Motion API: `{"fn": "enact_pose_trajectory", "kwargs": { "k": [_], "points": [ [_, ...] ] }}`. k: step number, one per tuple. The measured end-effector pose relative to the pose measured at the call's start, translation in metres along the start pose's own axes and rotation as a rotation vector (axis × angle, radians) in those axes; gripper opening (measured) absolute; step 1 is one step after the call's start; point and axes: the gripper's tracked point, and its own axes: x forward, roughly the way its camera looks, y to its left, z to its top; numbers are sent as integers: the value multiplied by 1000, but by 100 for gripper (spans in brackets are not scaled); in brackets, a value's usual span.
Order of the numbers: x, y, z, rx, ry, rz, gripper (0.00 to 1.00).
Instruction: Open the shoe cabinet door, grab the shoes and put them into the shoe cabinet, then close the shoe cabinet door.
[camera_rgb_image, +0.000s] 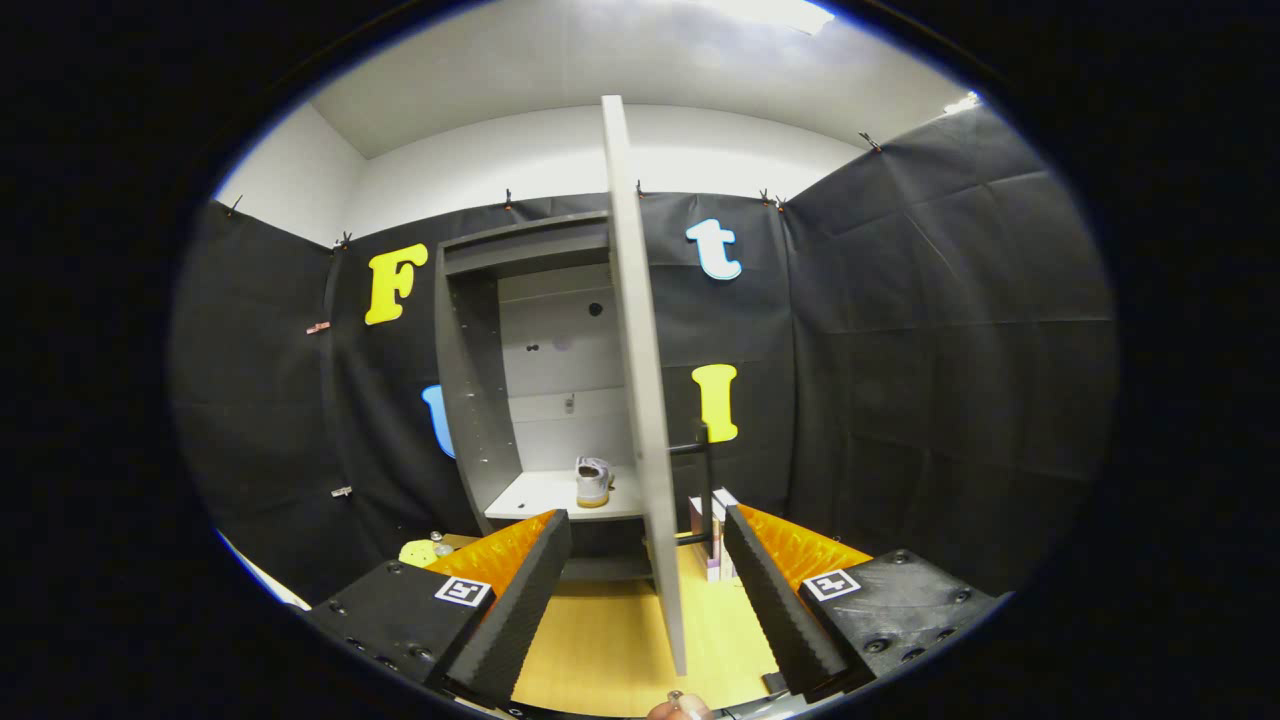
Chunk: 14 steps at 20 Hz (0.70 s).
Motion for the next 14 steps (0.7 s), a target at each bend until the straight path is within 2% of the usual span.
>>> {"fn": "enact_pose_trajectory", "kwargs": {
  "k": [6, 14],
  "points": [
    [25, -49, -6, 5, 22, -21, 98],
    [63, -51, -17, 5, 54, 54, 98]
  ]
}}
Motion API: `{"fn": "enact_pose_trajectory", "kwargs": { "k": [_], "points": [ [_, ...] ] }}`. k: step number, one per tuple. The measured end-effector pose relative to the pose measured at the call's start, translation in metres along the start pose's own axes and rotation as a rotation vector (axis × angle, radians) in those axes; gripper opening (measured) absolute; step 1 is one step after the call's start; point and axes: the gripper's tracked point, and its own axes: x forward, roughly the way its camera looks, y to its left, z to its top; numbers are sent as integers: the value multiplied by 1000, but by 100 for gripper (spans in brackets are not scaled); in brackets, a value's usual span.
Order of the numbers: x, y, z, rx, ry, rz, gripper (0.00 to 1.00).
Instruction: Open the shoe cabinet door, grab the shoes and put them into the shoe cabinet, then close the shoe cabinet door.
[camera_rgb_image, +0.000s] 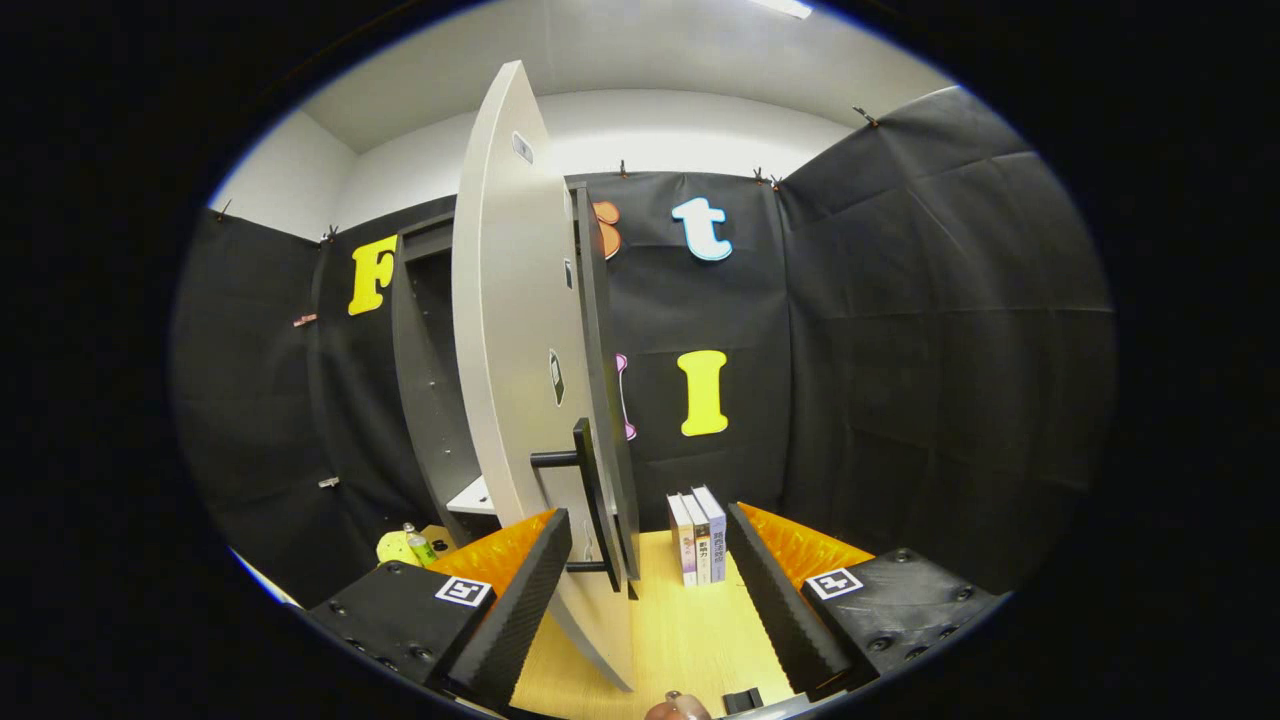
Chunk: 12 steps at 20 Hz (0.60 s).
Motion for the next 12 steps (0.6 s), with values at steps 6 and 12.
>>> {"fn": "enact_pose_trajectory", "kwargs": {
  "k": [6, 12],
  "points": [
    [4, 13, -6, -23, -15, 10, 97],
    [4, 38, -13, 0, -10, 11, 97]
  ]
}}
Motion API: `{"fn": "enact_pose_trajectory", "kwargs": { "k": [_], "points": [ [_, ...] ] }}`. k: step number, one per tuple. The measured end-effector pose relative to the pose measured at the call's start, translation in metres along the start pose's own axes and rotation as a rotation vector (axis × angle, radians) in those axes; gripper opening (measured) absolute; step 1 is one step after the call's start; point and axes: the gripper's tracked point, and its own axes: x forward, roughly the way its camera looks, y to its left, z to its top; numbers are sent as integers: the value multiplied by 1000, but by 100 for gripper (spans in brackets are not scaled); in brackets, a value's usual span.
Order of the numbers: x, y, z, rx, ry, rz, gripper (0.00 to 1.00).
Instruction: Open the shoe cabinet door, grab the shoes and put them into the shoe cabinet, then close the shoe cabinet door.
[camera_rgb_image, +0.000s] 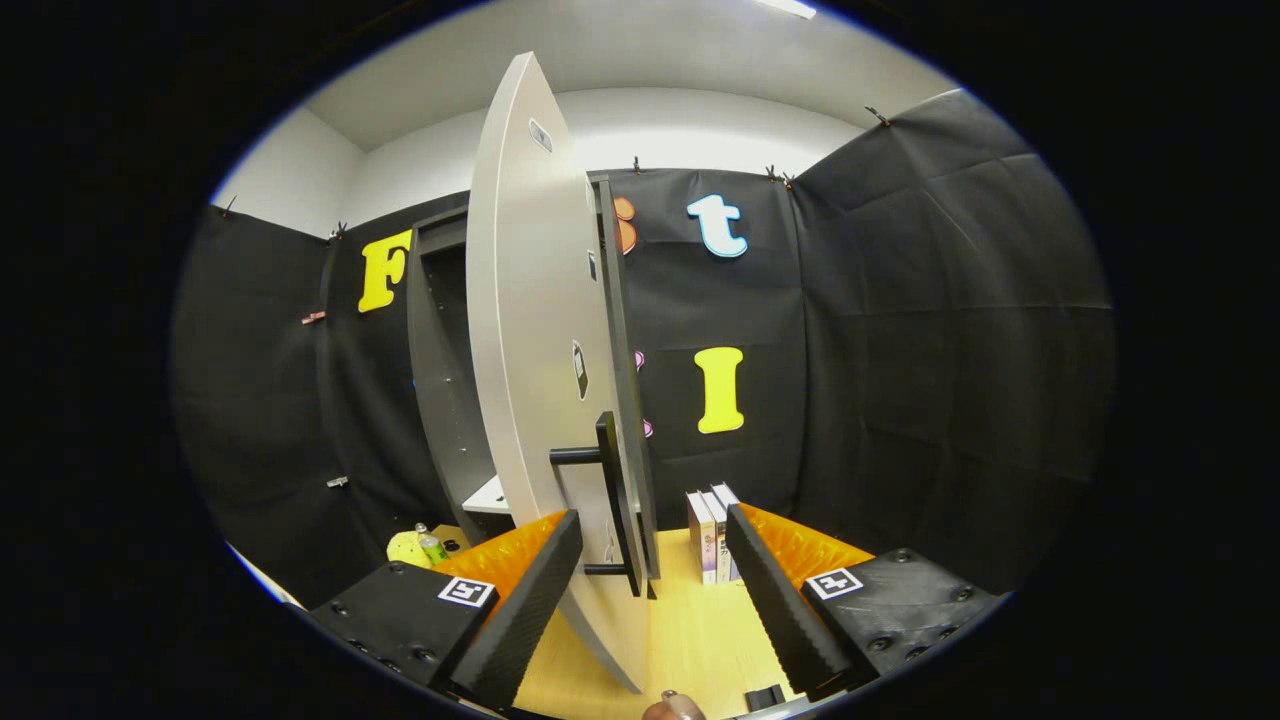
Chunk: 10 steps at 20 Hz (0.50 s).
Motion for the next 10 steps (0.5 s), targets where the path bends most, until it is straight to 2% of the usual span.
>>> {"fn": "enact_pose_trajectory", "kwargs": {
  "k": [10],
  "points": [
    [13, 78, -9, -2, 18, 39, 97]
  ]
}}
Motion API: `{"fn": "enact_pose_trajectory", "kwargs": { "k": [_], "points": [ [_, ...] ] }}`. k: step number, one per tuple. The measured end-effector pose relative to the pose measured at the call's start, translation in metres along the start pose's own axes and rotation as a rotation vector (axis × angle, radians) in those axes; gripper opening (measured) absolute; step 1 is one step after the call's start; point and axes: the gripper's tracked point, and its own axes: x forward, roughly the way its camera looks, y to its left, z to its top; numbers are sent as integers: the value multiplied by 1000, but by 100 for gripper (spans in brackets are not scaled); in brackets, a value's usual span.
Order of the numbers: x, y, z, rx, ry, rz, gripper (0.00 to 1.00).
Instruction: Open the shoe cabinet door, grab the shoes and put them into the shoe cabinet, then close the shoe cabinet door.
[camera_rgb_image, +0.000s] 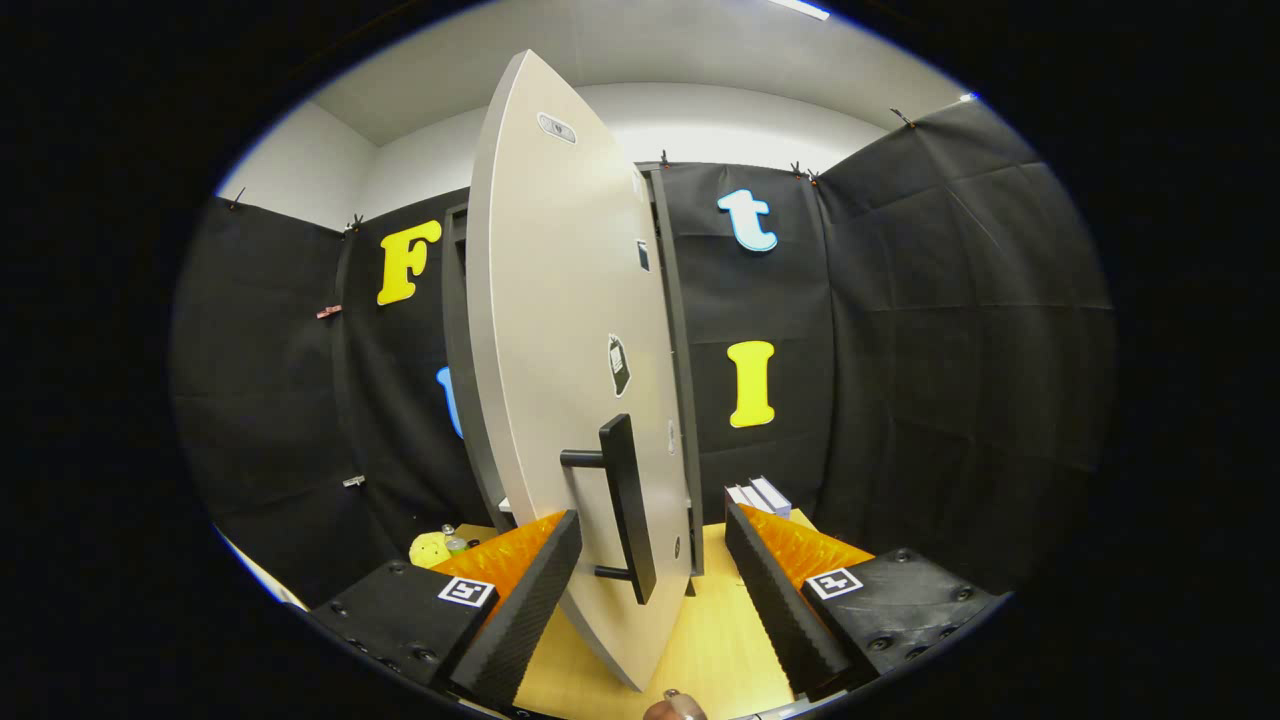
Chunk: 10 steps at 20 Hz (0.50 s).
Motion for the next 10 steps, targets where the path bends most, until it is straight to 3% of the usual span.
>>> {"fn": "enact_pose_trajectory", "kwargs": {
  "k": [10],
  "points": [
    [38, 100, -18, -14, 16, 119, 97]
  ]
}}
